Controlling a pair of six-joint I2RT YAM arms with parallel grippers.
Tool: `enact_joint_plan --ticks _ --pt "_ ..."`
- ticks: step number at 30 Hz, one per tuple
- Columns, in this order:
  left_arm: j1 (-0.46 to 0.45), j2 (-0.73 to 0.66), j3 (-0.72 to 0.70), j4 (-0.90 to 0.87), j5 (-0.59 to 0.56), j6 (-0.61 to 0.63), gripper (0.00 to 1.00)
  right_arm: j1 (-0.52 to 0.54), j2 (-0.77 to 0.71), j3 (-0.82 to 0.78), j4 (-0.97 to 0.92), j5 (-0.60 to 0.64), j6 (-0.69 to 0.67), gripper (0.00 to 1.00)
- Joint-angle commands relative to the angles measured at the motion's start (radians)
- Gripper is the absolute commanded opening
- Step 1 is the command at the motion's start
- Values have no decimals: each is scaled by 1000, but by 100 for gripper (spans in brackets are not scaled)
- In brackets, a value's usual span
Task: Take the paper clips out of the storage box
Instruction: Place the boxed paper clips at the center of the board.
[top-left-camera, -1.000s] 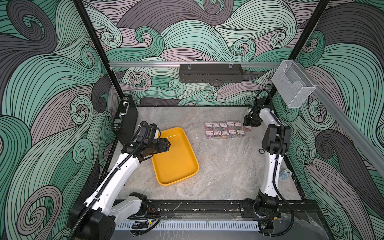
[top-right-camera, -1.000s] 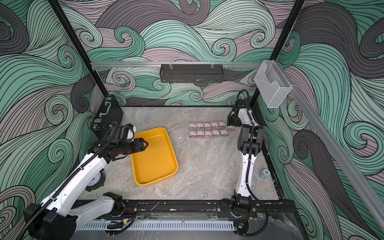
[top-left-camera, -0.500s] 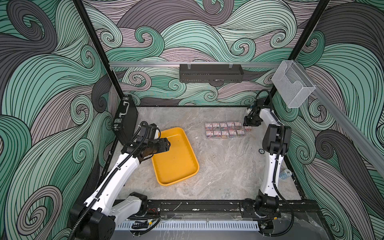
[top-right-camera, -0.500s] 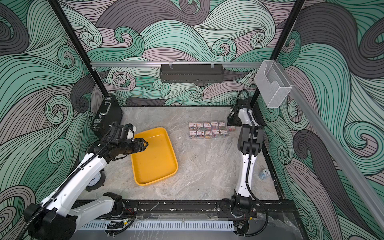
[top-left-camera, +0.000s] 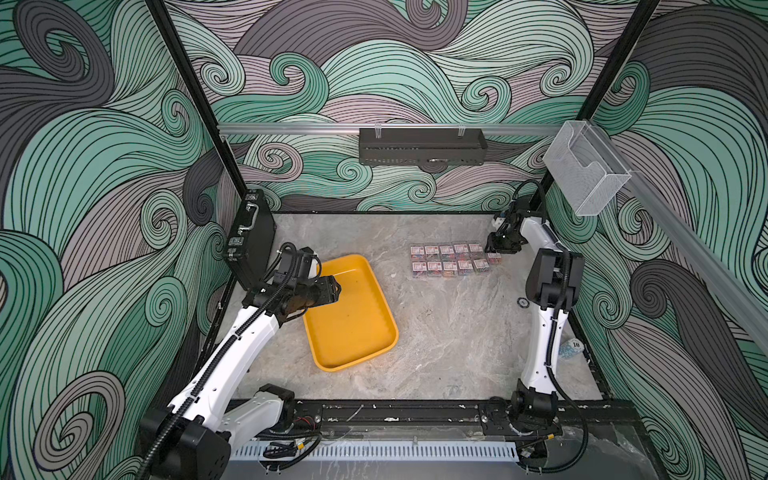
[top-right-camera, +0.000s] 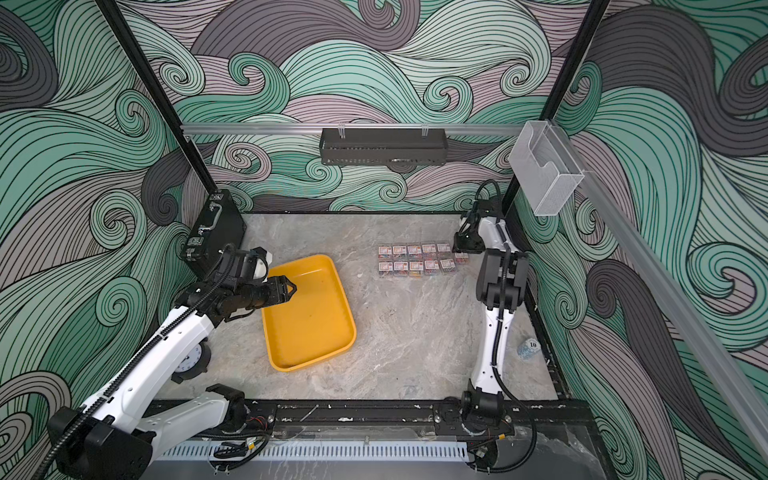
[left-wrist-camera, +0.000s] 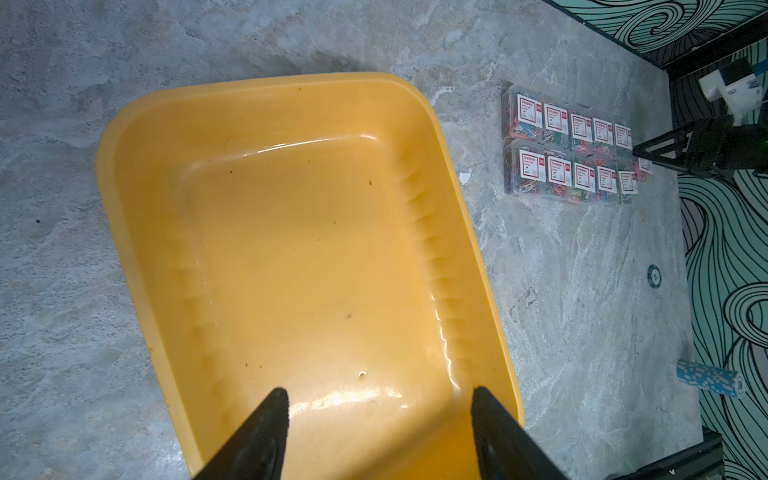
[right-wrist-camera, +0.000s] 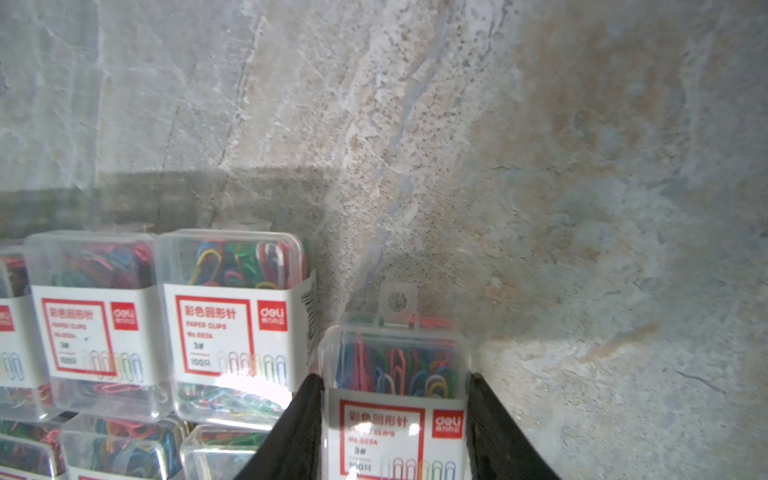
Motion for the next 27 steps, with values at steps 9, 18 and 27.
enact_joint_plan --ticks 9,18,27 --pt "-10 -5 28 -24 -9 14 68 1 -25 9 -50 -28 16 58" --pt "-10 -19 18 -46 -100 -40 68 2 -56 23 -49 12 42 63" --pt "24 -67 -79 -79 -334 -143 66 1 -151 2 -50 53 94 64"
